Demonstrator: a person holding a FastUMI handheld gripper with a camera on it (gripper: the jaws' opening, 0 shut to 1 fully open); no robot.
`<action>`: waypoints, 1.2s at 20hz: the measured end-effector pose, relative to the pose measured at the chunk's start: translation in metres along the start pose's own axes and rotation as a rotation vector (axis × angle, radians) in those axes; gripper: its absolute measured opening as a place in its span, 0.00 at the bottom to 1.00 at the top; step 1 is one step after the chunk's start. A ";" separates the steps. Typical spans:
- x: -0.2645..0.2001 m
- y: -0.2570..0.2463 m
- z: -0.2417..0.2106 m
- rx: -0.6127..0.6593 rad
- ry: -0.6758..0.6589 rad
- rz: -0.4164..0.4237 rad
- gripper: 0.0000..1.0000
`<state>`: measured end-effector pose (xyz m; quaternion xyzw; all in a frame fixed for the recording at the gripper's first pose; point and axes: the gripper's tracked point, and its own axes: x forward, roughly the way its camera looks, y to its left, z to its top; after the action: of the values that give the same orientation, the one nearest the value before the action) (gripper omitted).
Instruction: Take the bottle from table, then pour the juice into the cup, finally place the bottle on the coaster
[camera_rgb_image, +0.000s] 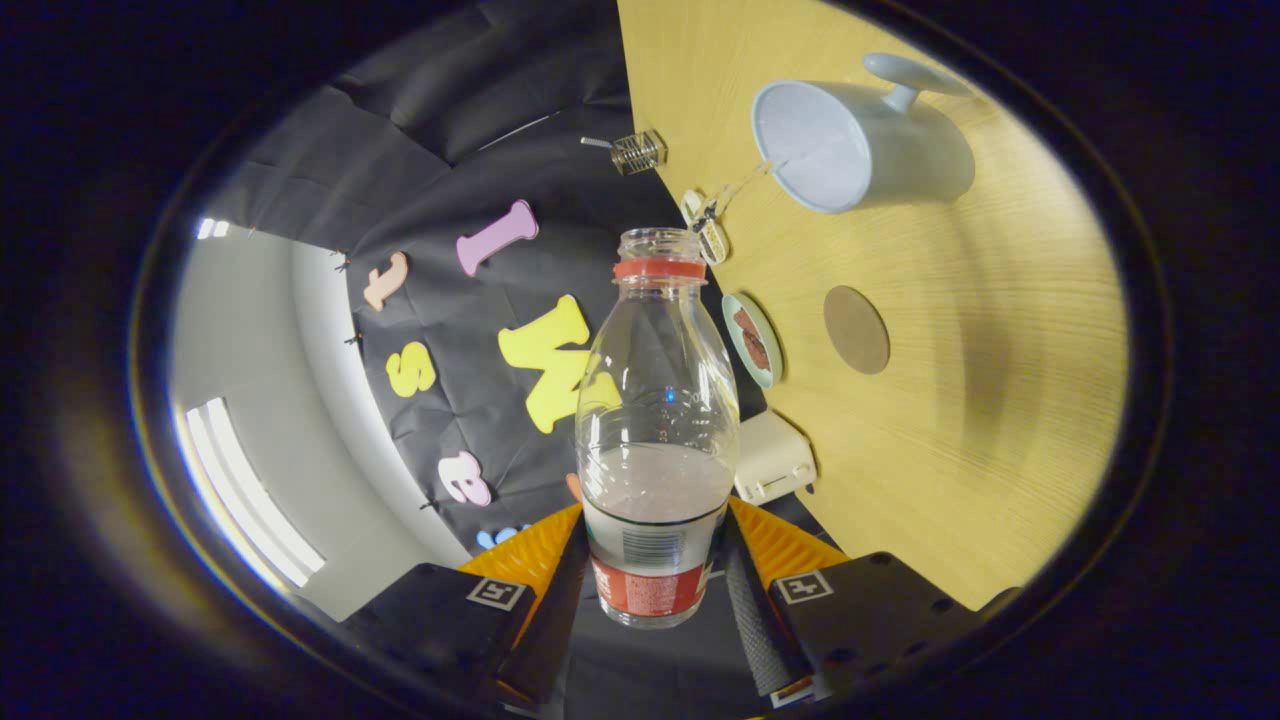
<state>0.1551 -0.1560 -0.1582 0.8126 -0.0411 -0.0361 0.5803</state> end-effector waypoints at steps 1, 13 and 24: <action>0.001 0.002 0.002 0.006 -0.003 0.000 0.75; 0.000 0.018 0.008 0.132 -0.041 0.032 0.75; 0.003 0.028 0.011 0.151 -0.036 0.036 0.75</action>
<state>0.1566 -0.1753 -0.1352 0.8525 -0.0685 -0.0371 0.5169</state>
